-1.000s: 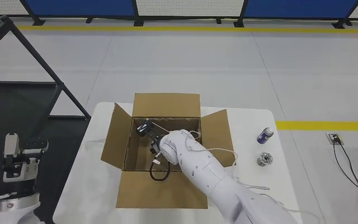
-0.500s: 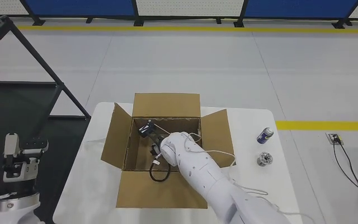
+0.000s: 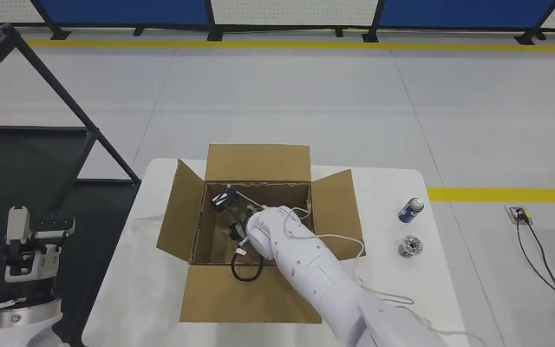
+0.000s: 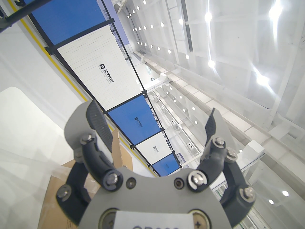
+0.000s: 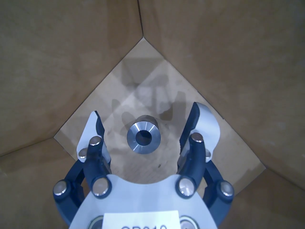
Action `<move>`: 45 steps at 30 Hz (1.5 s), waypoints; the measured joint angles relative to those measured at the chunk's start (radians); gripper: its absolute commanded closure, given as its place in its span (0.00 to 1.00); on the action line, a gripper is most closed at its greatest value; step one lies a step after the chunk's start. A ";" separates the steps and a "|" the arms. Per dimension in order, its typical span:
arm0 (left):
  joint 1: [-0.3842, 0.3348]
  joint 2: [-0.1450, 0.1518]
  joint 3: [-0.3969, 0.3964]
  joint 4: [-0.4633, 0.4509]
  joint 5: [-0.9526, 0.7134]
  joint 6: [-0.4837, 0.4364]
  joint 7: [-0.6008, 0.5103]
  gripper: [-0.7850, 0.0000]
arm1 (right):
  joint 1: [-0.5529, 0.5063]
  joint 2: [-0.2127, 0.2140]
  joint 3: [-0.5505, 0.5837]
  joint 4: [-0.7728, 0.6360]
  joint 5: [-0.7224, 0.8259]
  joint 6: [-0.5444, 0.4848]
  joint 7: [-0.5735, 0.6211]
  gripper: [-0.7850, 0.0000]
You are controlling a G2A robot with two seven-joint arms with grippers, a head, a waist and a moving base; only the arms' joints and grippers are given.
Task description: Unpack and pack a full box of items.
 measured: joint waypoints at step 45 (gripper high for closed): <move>0.000 0.000 0.000 0.000 0.000 0.000 0.000 0.00 | -0.658 0.356 0.415 -1.222 -0.569 0.380 0.011 0.00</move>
